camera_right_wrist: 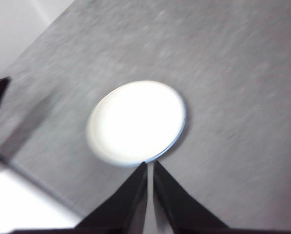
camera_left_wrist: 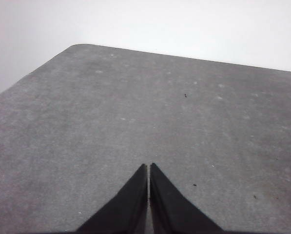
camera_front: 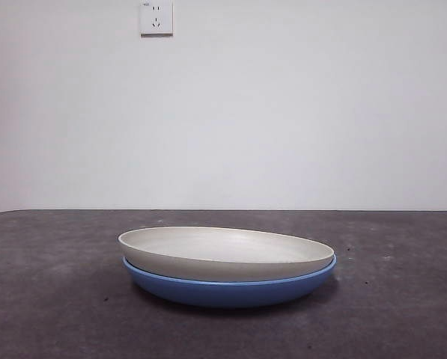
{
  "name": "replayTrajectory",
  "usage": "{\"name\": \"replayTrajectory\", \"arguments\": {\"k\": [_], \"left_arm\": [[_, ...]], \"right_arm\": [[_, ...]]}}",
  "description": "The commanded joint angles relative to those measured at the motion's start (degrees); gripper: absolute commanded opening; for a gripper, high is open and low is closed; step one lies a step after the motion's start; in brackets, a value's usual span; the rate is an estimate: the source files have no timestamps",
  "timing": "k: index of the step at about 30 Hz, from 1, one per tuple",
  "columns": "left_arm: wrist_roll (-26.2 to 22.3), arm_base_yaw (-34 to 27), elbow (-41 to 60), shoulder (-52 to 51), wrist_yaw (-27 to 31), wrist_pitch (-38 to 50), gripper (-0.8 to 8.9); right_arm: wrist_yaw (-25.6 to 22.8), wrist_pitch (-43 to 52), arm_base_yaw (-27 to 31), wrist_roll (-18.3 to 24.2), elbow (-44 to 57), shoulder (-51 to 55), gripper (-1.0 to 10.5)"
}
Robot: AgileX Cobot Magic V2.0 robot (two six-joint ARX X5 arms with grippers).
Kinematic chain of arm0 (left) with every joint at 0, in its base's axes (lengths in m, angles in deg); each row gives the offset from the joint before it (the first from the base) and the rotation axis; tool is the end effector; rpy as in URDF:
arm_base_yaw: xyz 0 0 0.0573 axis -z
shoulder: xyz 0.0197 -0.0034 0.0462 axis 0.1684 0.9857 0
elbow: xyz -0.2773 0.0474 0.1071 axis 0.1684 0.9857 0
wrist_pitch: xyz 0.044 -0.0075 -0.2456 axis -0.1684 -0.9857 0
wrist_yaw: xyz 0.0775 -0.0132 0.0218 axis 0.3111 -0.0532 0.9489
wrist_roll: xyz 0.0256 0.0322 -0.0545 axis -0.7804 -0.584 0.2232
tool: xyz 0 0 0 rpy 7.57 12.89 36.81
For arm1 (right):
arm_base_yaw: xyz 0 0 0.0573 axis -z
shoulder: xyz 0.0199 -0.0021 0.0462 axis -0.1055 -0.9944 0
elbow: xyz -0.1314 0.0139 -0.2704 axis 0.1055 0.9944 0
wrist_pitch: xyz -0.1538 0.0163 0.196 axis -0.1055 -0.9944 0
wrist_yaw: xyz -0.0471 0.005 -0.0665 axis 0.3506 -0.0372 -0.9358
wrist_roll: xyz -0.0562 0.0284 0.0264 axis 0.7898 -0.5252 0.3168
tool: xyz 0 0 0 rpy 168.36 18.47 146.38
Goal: Pick up the white plate, put it on the blue plate, put it on desk
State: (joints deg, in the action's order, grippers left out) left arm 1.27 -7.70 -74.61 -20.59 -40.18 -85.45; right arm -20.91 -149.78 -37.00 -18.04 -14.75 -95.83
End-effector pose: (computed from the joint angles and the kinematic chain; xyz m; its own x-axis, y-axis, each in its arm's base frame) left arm 0.0768 0.0017 0.1538 0.9875 0.0497 -0.1498 -0.0662 0.9921 -0.1068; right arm 0.0290 0.0226 0.3860 0.6923 0.5192 -0.5012 -0.4391 0.8542 0.2784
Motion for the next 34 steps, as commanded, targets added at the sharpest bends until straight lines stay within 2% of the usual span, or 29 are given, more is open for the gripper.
{"name": "replayTrajectory", "arguments": {"k": [1,4,7,10,14,18,23,34], "left_arm": [[-0.44,0.00,1.18,-0.07,0.33,-0.42,0.09],[-0.44,0.00,1.18,-0.07,0.33,-0.42,0.09],[-0.42,0.00,1.18,-0.07,0.28,-0.44,0.09],[-0.44,0.00,1.18,-0.07,0.31,-0.44,0.09],[-0.42,0.00,1.18,-0.07,0.28,-0.44,0.09],[-0.44,0.00,1.18,-0.07,0.28,-0.44,0.09],[-0.42,0.00,1.18,-0.07,0.28,-0.44,0.09],[-0.42,-0.02,1.18,-0.07,0.28,-0.44,0.09]], "right_arm": [[-4.07,6.93,5.53,8.50,2.56,2.03,0.2],[-3.61,15.72,14.21,9.44,9.01,6.67,0.2],[-6.32,23.50,21.94,12.07,17.97,12.50,0.2],[-8.15,29.11,27.32,14.75,26.64,17.59,0.2],[-8.20,36.61,33.05,14.75,37.90,23.69,0.2],[-8.17,43.76,35.50,14.80,46.25,26.36,0.2],[-8.20,50.84,35.85,14.75,54.95,28.04,0.2],[-8.07,52.04,33.62,13.81,64.06,31.67,0.2]]}}
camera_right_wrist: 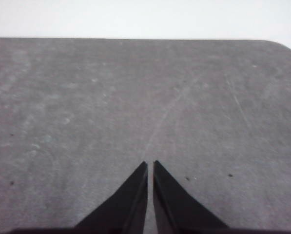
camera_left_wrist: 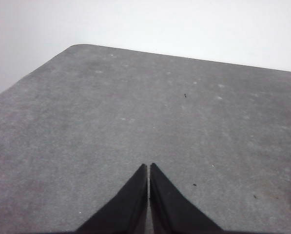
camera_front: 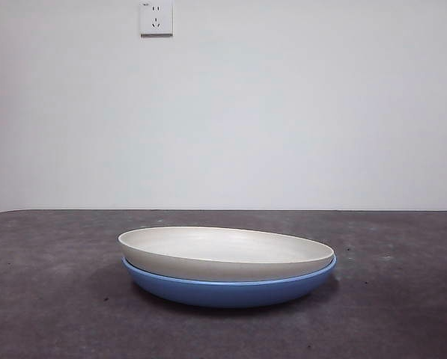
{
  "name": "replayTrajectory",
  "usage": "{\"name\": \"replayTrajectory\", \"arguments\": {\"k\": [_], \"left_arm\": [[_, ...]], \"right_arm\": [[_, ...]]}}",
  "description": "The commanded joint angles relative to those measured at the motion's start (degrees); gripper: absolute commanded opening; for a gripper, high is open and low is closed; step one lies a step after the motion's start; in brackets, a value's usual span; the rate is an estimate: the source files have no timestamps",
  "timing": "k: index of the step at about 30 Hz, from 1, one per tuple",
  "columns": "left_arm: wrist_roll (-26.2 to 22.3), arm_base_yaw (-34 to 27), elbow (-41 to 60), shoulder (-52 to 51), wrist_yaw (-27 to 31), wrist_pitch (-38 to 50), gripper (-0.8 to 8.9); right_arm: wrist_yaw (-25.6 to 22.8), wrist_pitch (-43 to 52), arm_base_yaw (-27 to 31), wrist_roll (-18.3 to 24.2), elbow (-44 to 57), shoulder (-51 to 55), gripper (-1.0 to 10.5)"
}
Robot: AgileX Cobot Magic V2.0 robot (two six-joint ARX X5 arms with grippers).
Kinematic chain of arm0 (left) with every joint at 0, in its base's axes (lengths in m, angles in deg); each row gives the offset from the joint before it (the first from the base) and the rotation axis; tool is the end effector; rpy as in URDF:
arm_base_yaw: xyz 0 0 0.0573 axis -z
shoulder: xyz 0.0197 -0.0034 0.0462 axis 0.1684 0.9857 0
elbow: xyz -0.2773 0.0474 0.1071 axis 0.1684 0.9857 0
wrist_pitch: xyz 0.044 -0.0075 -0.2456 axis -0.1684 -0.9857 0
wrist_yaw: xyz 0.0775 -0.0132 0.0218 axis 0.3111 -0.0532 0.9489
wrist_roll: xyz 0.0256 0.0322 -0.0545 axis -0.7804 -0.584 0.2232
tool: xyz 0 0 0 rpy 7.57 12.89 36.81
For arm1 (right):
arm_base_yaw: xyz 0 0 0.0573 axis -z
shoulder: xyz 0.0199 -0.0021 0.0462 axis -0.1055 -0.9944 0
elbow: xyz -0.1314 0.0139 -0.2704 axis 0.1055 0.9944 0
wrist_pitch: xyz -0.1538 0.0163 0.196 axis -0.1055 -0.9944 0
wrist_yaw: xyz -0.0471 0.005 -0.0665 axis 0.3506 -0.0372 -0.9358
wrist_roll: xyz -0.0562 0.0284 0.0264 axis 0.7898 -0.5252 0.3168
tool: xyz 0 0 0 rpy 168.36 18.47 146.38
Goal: Pick up the white plate, put it on the blue plate, put it on desk
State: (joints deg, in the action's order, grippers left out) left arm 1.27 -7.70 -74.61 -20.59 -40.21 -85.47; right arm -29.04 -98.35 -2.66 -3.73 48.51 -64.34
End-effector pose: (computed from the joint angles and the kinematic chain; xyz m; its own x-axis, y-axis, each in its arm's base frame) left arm 0.0768 0.0017 0.1537 0.9874 0.0492 -0.1501 -0.0657 0.9921 -0.1069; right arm 0.0761 -0.0073 0.1503 0.9769 -0.1105 -0.1829 0.1153 0.9932 0.0158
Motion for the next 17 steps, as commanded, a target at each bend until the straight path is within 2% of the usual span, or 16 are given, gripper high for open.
{"name": "replayTrajectory", "arguments": {"k": [1,11,17], "left_arm": [[-0.42,0.00,1.18,-0.07,0.33,-0.42,0.09],[-0.42,0.00,1.18,-0.07,0.33,-0.42,0.09],[-0.42,0.00,1.18,-0.07,0.33,-0.42,0.09]], "right_arm": [[0.09,0.92,-1.18,-0.63,0.83,0.17,0.2],[3.04,1.97,-1.84,-1.09,1.31,0.17,0.2],[2.99,3.28,-1.81,-1.07,1.29,0.17,0.2]]}}
